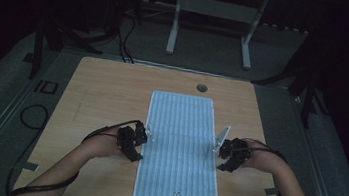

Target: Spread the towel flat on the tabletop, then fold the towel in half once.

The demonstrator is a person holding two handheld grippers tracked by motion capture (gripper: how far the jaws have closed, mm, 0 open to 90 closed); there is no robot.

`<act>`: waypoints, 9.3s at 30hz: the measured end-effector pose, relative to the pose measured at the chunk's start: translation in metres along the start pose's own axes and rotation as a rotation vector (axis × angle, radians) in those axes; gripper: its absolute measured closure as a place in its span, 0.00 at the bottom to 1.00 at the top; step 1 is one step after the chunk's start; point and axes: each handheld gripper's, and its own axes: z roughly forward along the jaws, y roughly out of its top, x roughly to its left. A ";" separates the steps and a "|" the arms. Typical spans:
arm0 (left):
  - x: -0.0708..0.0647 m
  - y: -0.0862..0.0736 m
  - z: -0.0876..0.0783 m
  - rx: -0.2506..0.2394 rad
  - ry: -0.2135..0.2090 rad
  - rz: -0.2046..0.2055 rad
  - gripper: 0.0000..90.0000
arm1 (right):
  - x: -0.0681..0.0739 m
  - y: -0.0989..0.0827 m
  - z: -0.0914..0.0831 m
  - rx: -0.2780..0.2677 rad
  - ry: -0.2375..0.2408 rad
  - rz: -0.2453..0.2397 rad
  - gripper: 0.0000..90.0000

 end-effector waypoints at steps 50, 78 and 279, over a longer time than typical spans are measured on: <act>0.085 0.065 0.019 -0.027 0.126 -0.097 0.96 | -0.108 0.049 0.002 0.026 -0.123 0.087 0.97; -0.050 -0.002 0.022 0.061 -0.003 0.096 0.90 | 0.045 0.025 0.017 -0.049 -0.042 -0.096 0.96; -0.040 0.016 0.038 -0.082 -0.031 0.086 0.57 | 0.023 -0.017 0.029 -0.125 -0.012 0.068 0.76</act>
